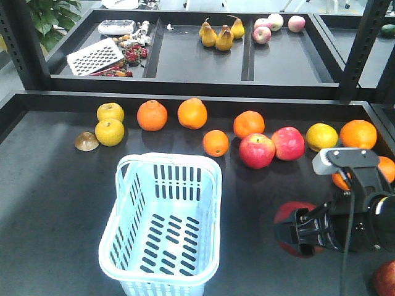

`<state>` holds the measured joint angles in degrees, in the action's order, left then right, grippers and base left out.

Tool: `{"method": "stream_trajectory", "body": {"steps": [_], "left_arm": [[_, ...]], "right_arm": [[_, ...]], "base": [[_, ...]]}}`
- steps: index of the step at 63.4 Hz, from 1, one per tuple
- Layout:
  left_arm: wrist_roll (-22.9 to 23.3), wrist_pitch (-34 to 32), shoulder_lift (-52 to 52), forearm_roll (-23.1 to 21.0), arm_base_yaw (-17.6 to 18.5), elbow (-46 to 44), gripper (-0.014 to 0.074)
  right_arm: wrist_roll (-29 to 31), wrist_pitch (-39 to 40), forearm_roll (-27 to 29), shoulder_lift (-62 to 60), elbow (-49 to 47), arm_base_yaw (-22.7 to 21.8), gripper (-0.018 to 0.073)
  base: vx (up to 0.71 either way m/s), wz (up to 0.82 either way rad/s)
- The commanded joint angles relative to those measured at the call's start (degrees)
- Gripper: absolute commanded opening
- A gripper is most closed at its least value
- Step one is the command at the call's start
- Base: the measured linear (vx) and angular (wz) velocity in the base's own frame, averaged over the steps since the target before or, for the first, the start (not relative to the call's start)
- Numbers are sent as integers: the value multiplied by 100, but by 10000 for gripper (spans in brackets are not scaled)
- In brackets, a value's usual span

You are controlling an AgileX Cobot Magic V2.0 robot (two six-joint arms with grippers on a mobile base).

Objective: Pick three apples into basket with both arms
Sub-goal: 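Grasp the red apple with the right gripper and lift it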

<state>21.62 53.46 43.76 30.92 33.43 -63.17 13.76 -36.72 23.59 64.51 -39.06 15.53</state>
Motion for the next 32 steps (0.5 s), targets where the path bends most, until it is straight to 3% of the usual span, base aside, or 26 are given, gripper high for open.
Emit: {"method": "stream_trajectory", "body": {"steps": [1, 15, 32], "left_arm": [[77, -314, -24, 135, 1, -162, 588], [77, -314, -24, 135, 1, -162, 588], [77, -319, -24, 136, 1, -162, 588]], "right_arm": [[671, 189, 860, -217, -131, 0, 248], [1547, 33, 1837, 227, -503, 77, 248], [1478, 469, 1509, 1284, -1509, 1358, 248]], "base": [[0, 0], [0, 0], [0, 0]]}}
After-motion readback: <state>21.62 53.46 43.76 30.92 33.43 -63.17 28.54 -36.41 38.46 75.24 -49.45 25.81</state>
